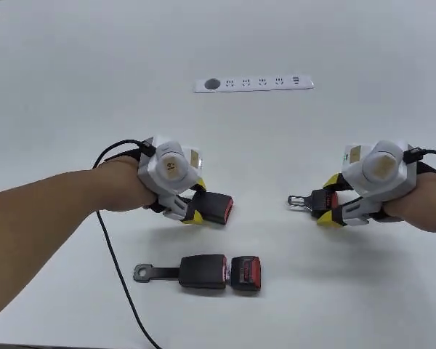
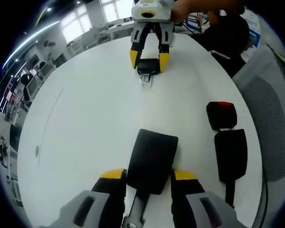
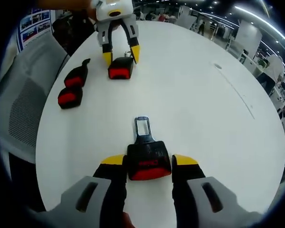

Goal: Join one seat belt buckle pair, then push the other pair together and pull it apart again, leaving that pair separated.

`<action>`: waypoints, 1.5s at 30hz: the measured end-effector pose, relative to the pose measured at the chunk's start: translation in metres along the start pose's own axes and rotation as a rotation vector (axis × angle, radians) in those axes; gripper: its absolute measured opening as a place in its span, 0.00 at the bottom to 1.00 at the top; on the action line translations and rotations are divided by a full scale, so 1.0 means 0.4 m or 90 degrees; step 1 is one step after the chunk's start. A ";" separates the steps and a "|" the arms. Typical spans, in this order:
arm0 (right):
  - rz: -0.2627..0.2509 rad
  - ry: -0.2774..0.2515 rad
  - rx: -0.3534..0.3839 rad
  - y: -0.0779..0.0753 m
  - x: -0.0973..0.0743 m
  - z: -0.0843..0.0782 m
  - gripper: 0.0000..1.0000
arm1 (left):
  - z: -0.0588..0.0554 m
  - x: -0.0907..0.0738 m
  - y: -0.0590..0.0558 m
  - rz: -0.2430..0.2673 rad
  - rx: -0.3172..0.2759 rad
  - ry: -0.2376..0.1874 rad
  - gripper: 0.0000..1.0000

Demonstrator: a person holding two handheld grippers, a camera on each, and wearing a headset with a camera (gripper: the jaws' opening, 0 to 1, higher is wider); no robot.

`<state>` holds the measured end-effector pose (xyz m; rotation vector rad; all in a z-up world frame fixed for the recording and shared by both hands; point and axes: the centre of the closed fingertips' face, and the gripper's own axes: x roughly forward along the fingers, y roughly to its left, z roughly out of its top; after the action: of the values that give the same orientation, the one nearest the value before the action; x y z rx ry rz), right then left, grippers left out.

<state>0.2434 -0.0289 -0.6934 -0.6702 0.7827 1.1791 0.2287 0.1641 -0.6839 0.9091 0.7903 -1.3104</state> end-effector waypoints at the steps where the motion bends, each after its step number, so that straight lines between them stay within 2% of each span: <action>1: 0.003 -0.002 -0.002 -0.008 0.002 -0.002 0.36 | -0.001 0.000 0.001 0.004 0.000 0.005 0.37; 3: 0.010 -0.006 0.000 0.002 0.002 -0.001 0.35 | 0.002 0.001 -0.002 0.003 0.000 0.006 0.36; 8: 0.019 -0.016 0.000 0.007 0.009 0.003 0.35 | -0.013 0.002 0.000 0.008 -0.062 -0.016 0.32; 11: 0.021 -0.013 -0.003 0.004 0.008 0.005 0.35 | -0.014 0.002 0.001 0.009 -0.045 -0.019 0.32; 19: 0.020 -0.007 -0.011 0.002 0.013 0.015 0.34 | -0.021 0.007 0.010 0.004 -0.036 -0.009 0.32; 29: 0.028 -0.024 -0.036 0.055 0.066 0.095 0.34 | -0.024 0.009 0.012 0.009 -0.036 -0.009 0.32; 45: 0.032 -0.052 -0.048 0.085 0.122 0.193 0.34 | -0.021 0.008 0.004 0.006 -0.036 -0.008 0.32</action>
<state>0.2334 0.0681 -0.6914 -0.6638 0.6932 1.2782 0.2307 0.1702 -0.6902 0.8581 0.8087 -1.2785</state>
